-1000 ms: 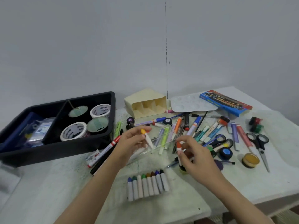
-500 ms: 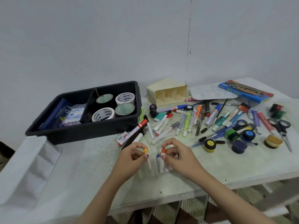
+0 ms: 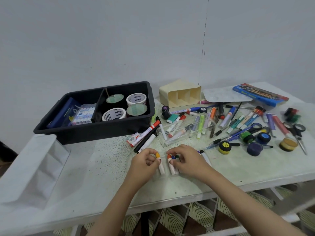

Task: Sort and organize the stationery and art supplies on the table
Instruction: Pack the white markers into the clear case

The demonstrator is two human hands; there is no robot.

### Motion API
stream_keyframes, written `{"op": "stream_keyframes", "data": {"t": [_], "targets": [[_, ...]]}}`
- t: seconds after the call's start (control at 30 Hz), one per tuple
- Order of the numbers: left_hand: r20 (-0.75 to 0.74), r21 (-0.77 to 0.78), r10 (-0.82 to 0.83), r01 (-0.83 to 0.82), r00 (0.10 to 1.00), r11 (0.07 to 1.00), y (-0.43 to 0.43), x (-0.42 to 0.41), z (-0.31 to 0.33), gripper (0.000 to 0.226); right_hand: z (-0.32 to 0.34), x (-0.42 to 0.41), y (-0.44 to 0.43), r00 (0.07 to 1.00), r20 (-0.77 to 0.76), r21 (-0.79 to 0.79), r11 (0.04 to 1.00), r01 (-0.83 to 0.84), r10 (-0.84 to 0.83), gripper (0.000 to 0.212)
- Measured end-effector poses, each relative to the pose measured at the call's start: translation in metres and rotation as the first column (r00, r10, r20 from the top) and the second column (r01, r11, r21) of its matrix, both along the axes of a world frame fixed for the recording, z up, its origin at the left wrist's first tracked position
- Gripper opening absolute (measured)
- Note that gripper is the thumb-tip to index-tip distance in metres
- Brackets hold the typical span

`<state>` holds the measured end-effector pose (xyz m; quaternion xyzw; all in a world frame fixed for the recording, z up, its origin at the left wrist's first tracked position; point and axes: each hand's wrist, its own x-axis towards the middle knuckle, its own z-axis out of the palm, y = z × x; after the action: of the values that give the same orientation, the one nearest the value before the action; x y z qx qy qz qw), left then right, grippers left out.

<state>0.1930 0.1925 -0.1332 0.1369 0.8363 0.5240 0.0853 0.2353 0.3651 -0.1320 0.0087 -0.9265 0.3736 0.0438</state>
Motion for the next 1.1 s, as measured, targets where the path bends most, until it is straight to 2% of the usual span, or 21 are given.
{"op": "stream_keyframes", "data": {"t": [0.37, 0.63, 0.83, 1.1], "targets": [[0.016, -0.004, 0.015, -0.015, 1.0, 1.0, 0.0, -0.003, -0.002, 0.014, 0.003, -0.003, 0.006, 0.998, 0.023, 0.03, 0.998, -0.055, 0.055, 0.031], [0.013, -0.049, 0.021, -0.02, 1.0, 0.999, 0.002, -0.004, -0.002, 0.014, 0.004, -0.004, 0.004, 0.995, 0.067, 0.07, 0.994, -0.084, 0.08, 0.043], [-0.006, -0.083, 0.027, -0.028, 1.0, 0.996, 0.004, -0.005, -0.001, 0.015, 0.001, 0.002, 0.004, 0.993, 0.037, 0.23, 0.966, -0.118, 0.112, 0.04], [-0.008, -0.045, -0.019, 0.018, 1.0, 0.999, 0.007, -0.003, 0.001, 0.016, -0.001, 0.007, 0.01, 0.986, 0.047, 0.136, 0.977, -0.165, 0.16, 0.046]]}}
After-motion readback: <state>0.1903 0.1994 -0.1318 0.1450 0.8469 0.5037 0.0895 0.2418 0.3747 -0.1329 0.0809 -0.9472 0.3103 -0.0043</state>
